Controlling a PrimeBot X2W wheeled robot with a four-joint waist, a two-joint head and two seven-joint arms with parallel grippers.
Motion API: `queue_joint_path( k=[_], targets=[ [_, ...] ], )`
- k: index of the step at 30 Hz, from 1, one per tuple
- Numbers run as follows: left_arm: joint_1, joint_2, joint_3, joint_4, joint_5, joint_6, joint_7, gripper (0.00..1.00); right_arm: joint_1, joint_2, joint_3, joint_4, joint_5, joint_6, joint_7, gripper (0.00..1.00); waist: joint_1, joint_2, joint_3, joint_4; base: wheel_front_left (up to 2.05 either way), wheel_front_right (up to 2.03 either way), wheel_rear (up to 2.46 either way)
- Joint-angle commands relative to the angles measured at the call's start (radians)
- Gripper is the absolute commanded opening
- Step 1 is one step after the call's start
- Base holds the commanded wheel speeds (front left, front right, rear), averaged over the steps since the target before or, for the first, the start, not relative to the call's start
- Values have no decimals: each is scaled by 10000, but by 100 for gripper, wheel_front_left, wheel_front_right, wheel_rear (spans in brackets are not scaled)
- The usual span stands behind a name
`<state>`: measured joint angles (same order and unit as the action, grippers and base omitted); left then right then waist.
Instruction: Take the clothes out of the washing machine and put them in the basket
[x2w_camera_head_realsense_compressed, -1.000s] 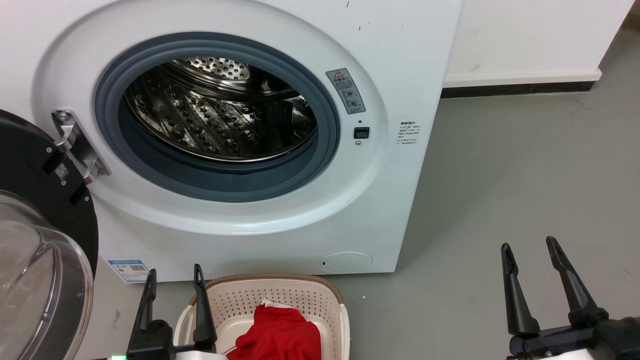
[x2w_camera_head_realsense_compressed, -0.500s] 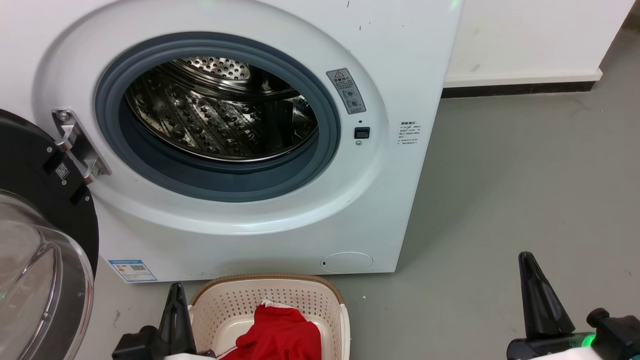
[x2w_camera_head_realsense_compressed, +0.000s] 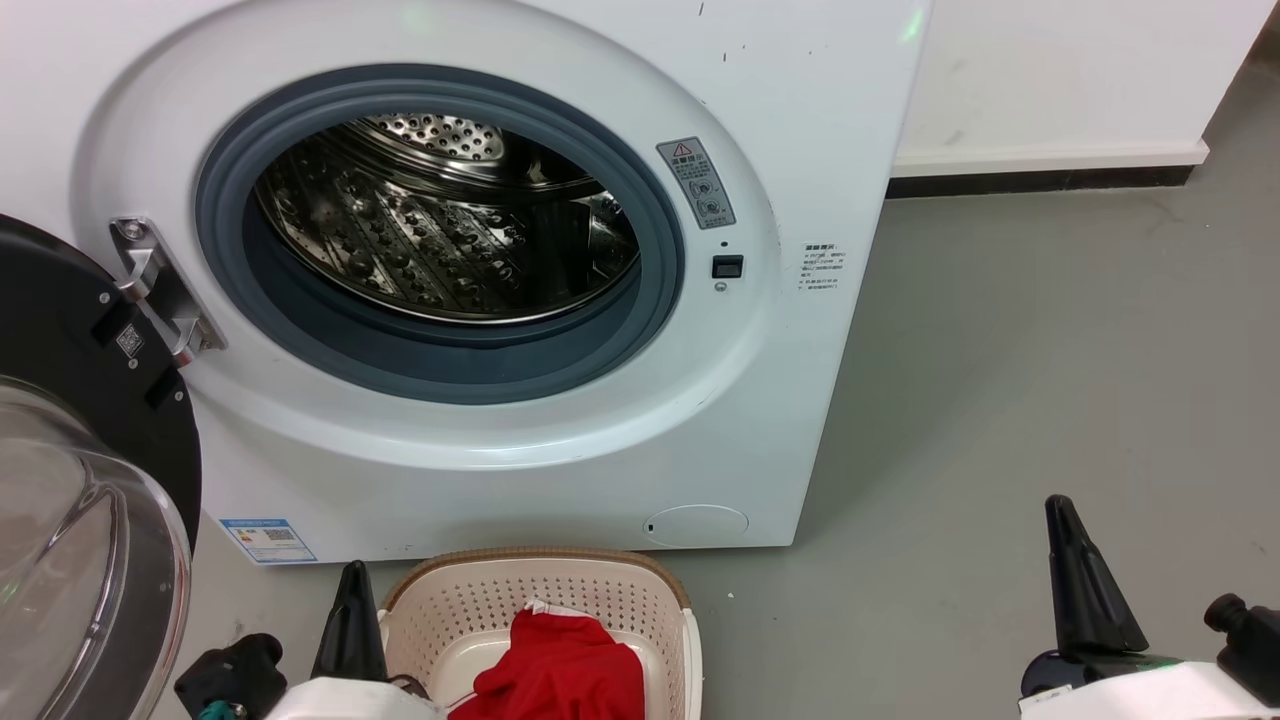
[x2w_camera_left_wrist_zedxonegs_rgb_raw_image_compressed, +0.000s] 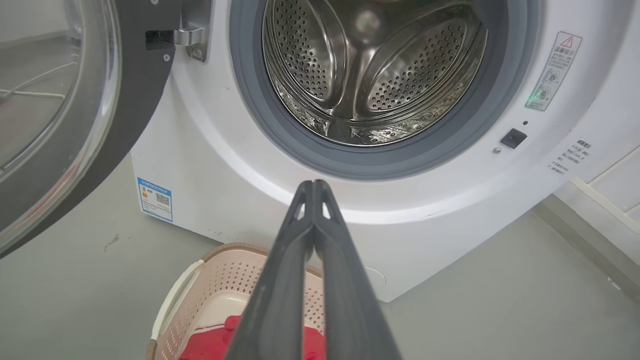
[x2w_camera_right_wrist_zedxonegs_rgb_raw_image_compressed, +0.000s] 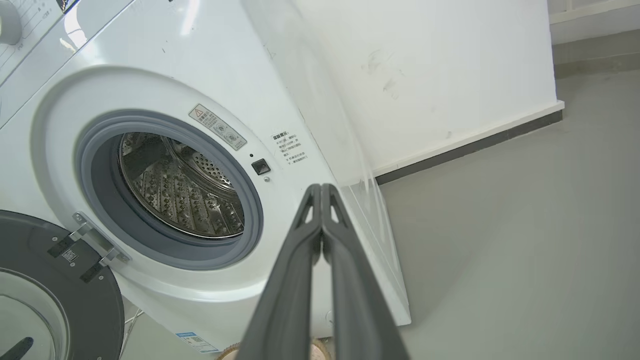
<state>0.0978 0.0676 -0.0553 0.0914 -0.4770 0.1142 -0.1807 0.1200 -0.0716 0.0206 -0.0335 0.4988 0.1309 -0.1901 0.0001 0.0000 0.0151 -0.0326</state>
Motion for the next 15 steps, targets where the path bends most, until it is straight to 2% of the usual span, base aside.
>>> queue_joint_path(
  k=[1,15],
  targets=[
    [-281,96,52,-64,-441,-92,59,0,-296,-91,-14,-25,462,-1,74,0,0,0,-2,4,0,0,0],
    [-666,167,210,279,-2784,-576,503,0,-713,-178,-90,524,2775,-1,514,0,-1,0,-18,49,0,0,0]
  ],
)
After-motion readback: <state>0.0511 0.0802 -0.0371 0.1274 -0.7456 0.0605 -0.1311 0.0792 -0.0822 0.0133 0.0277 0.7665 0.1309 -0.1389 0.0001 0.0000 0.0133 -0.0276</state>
